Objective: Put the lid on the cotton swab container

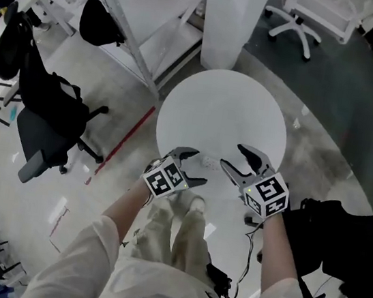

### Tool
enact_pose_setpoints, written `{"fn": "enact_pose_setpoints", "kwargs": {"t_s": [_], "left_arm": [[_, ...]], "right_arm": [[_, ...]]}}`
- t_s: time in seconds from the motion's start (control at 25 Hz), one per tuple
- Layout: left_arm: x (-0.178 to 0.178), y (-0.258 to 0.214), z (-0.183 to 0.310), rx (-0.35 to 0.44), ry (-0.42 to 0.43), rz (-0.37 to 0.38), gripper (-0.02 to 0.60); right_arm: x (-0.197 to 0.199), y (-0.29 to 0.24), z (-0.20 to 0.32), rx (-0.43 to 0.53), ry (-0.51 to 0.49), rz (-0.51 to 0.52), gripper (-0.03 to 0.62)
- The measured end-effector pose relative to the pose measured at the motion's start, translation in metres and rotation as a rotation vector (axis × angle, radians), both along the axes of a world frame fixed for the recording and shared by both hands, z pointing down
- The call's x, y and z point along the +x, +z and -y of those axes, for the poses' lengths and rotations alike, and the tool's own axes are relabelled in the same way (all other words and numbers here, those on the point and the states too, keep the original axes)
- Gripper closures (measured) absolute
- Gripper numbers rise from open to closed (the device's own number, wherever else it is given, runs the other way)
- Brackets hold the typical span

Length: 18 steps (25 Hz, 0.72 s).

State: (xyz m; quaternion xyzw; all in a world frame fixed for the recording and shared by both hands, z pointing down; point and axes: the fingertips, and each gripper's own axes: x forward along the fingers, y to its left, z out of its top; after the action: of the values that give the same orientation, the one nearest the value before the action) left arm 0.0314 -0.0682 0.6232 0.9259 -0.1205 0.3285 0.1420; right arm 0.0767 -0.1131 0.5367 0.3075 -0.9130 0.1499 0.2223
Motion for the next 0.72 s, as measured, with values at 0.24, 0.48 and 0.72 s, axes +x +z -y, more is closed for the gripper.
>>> {"fn": "enact_pose_setpoints", "kwargs": {"t_s": [0.24,0.48,0.72], "left_arm": [[0.007,0.012,0.006,0.003,0.007,-0.013,0.215],[0.017,0.017,0.006,0.022,0.036,-0.030,0.215],[0.018,0.027,0.004,0.023,0.091,0.018,0.215]], "right_arm": [[-0.016,0.033,-0.007,-0.055,-0.092,-0.050,0.336],[-0.016,0.054,-0.011,-0.082,-0.114,-0.074,0.352],[-0.017,0.058,-0.005,-0.082,-0.118,-0.082,0.365]]}}
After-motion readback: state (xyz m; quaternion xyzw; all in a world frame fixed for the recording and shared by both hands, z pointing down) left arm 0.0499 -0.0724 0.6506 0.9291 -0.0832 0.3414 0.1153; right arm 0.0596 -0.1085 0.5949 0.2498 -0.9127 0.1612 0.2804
